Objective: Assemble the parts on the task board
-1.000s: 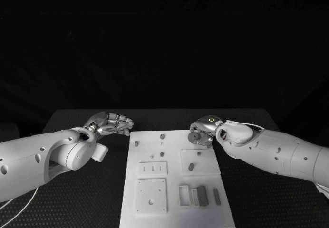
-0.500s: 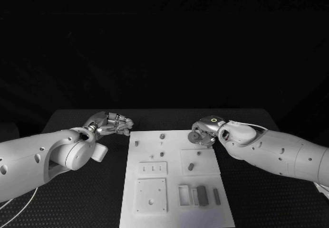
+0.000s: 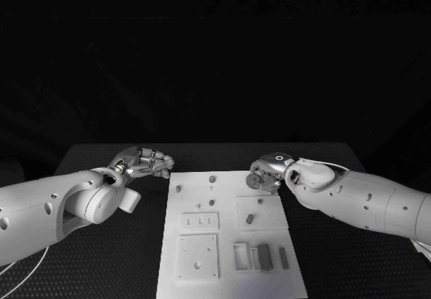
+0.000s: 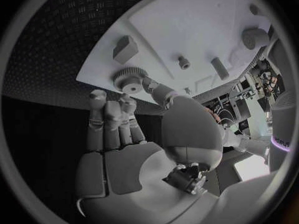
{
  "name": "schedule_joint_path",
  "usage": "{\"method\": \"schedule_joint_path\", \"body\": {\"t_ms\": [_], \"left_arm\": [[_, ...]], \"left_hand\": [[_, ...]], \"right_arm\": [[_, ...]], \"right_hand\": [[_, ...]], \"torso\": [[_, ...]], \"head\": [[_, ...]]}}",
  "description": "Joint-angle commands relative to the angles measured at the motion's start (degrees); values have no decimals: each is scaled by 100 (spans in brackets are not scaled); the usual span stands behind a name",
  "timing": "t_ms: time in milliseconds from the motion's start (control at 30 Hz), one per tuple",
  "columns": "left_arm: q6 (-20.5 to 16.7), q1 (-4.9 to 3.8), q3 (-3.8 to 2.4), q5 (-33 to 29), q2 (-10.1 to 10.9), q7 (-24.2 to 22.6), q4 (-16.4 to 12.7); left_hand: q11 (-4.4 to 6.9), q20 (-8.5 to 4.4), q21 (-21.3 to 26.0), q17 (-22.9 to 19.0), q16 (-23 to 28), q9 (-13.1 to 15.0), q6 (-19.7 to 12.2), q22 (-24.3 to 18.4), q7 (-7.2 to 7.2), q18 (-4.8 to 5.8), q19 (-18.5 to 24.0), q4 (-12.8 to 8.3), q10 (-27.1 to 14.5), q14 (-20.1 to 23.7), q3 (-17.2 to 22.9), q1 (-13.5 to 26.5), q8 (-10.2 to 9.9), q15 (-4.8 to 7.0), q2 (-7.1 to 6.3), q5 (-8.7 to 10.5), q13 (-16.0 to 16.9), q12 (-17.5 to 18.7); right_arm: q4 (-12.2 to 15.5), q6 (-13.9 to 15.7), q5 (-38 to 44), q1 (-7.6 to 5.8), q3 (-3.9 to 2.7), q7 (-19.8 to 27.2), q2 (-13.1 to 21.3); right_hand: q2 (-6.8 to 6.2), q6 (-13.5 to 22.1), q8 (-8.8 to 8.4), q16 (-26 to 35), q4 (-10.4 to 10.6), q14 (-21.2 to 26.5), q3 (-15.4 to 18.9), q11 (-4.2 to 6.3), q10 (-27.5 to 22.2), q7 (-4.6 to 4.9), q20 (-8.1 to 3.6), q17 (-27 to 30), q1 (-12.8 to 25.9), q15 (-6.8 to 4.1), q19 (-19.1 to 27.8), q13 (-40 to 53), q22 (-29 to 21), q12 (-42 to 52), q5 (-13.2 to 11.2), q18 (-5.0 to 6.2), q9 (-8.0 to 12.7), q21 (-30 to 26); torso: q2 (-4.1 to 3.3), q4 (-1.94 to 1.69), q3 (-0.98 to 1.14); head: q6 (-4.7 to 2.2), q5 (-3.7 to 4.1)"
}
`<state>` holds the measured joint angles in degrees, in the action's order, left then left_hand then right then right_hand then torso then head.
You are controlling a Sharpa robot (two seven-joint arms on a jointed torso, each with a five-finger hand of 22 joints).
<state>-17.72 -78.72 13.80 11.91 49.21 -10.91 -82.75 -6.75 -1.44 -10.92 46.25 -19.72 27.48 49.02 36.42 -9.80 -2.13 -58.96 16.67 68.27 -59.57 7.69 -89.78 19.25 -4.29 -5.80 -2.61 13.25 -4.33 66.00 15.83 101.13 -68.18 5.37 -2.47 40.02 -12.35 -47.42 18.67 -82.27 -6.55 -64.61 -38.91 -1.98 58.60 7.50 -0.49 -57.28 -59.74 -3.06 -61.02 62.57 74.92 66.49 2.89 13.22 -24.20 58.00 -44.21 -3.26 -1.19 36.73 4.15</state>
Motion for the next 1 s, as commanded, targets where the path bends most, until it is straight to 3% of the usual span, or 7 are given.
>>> {"method": "schedule_joint_path", "body": {"t_ms": [33, 133, 233, 533, 767, 1000], "left_arm": [[60, -7, -4, -15, -9, -44, -4], [60, -7, -4, -15, -7, -45, -9], [62, -7, -4, -15, -8, -44, -12], [60, -7, -4, -50, -2, -28, -8], [57, -7, -4, -50, -5, -31, -7], [51, -7, -4, -47, -4, -34, -8]], "left_hand": [[-5, -1, 26, 11, 26, 9, -21, 5, -25, -31, -26, -7, -23, -33, -31, 57, -31, 4, -17, -23, 7, 23], [-5, -1, 27, 12, 27, 10, -20, 6, -25, -31, -26, -8, -23, -33, -30, 57, -31, 4, -17, -23, 7, 24], [-5, -2, 27, 13, 29, 10, -21, 6, -25, -32, -26, -8, -23, -34, -30, 57, -32, 4, -18, -23, 8, 24], [-5, -2, 29, 16, 32, 12, -21, 8, -25, -32, -26, -9, -24, -35, -30, 56, -33, 5, -20, -23, 9, 26], [-6, -2, 32, 19, 37, 12, -23, 8, -25, -32, -25, -11, -27, -34, -30, 54, -36, 4, -23, -23, 10, 28], [-6, -2, 34, 21, 40, 13, -24, 9, -26, -32, -25, -11, -28, -33, -29, 51, -37, 4, -22, -24, 11, 29]], "right_arm": [[-22, -180, -4, 5, 1, 50, -24], [-30, -216, 38, 5, 1, 41, -30], [-49, -249, 80, 5, 1, 19, -33], [-71, -307, 224, 5, 1, -19, -26], [-105, -278, 356, 6, 2, -6, -39], [-167, -313, 381, 31, 3, 63, -54]], "right_hand": [[142, -351, 43, -29, 35, 5, -3, -33, -484, 109, -17, 17, 0, -60, 40, -22, 96, 33, 0, 178, -8, 23], [315, -377, 53, -45, -37, 17, 21, -22, -494, 97, -21, 38, -35, -70, 59, -49, 102, 48, -1, 178, -15, 28], [395, -383, 51, -61, -153, 30, 61, -18, -506, 94, -21, 58, -58, -74, 78, -75, 106, 65, -1, 178, -16, 36], [325, -425, 53, -91, -556, 68, 52, -11, -536, 84, -16, 120, -237, -80, 107, -144, 98, 109, -1, 178, -24, 40], [117, -383, 18, -94, -760, 113, 6, -28, -581, 104, 12, 165, -373, -64, 132, -192, 89, 122, 0, 178, -19, 23], [224, -511, 88, -126, -881, 112, -61, -3, -560, 71, 25, 193, -550, -80, 113, -217, 91, 175, -1, 178, -67, 37]], "torso": [[-3, -4, 1], [-3, -1, 0], [-3, 0, 0], [-3, -4, 1], [-2, -2, 2], [-1, -2, 0]], "head": [[5, 4], [9, 4], [9, 9], [26, 28], [39, 31], [43, 32]]}}
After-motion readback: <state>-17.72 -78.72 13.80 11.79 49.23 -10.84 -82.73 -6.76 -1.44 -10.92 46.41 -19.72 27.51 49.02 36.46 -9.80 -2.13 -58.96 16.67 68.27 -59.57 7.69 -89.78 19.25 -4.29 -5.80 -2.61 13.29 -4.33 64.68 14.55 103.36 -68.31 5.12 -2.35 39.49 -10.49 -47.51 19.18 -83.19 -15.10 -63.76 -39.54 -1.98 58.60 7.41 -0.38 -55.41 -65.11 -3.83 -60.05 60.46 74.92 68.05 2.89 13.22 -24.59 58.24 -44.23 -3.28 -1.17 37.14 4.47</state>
